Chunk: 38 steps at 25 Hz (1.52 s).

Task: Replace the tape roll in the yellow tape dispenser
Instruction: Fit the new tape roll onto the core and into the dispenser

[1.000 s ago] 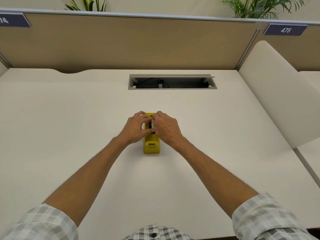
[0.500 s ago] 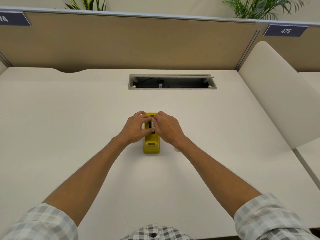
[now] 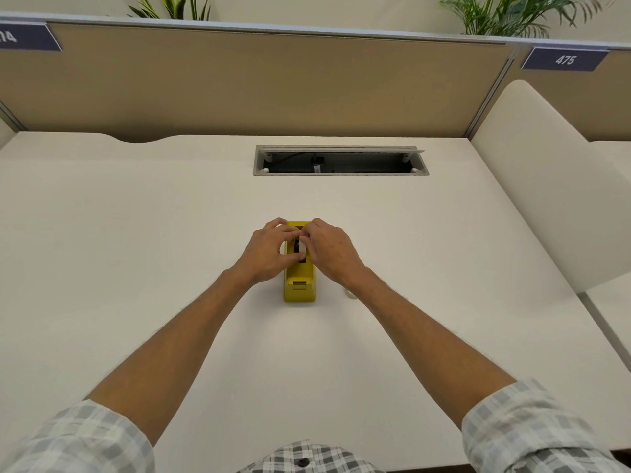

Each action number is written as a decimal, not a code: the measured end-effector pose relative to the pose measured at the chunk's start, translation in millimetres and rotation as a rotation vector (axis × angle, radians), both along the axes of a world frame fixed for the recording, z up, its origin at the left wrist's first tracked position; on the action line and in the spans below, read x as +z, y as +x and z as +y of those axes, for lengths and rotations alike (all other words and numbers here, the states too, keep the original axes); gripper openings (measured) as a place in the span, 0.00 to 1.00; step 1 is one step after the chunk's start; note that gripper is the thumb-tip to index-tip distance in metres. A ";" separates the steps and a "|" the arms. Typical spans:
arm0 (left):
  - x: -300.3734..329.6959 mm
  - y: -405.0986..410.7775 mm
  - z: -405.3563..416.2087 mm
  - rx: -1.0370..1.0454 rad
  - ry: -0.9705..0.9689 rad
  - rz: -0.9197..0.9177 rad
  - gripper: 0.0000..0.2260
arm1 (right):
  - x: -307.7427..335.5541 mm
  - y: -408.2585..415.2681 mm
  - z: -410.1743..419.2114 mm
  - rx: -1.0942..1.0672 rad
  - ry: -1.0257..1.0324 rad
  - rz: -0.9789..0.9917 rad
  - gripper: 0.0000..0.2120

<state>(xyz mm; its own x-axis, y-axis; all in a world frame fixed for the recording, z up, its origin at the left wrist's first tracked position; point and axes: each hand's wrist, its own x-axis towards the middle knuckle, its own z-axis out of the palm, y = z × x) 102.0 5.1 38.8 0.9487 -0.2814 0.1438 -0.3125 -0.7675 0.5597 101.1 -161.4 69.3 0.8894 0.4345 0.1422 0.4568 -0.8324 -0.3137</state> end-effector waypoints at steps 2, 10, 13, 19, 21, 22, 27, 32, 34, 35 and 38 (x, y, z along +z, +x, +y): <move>0.3 -0.2 0.3 -0.006 0.003 -0.002 0.18 | 1.3 0.5 -0.3 -0.008 0.030 0.016 0.11; 1.7 -0.5 0.7 -0.018 -0.014 0.000 0.17 | 0.0 -5.6 -3.4 -0.048 0.154 0.028 0.11; 1.8 -0.5 0.4 -0.012 -0.005 0.006 0.19 | 0.9 -3.4 -4.5 -0.056 0.151 0.020 0.11; 0.9 -0.1 0.8 -0.005 -0.011 0.004 0.18 | -0.5 -3.1 -2.4 -0.038 0.122 0.052 0.12; 0.8 0.4 0.7 -0.005 -0.007 0.002 0.18 | 0.1 -2.0 -3.4 -0.026 0.124 0.055 0.12; 0.6 0.7 0.5 -0.004 -0.003 0.002 0.18 | 0.5 -1.2 -3.9 -0.022 0.117 0.056 0.12; -0.2 0.7 1.0 -0.008 0.005 0.004 0.18 | -0.3 -1.6 -5.3 -0.023 0.163 0.046 0.11; 0.4 -0.3 -0.5 0.003 -0.001 0.011 0.19 | 2.4 -2.8 -8.5 -0.011 0.143 0.012 0.12; 1.0 -0.4 -0.5 0.003 0.001 0.014 0.19 | 3.8 -2.2 -7.5 -0.034 0.118 0.008 0.12; 1.5 -0.4 -0.4 0.006 0.008 0.019 0.20 | 4.3 -2.0 -7.0 -0.041 0.103 0.009 0.13; 2.8 -0.4 0.1 0.004 0.027 0.028 0.21 | 5.7 -0.4 -6.5 -0.026 0.057 0.007 0.12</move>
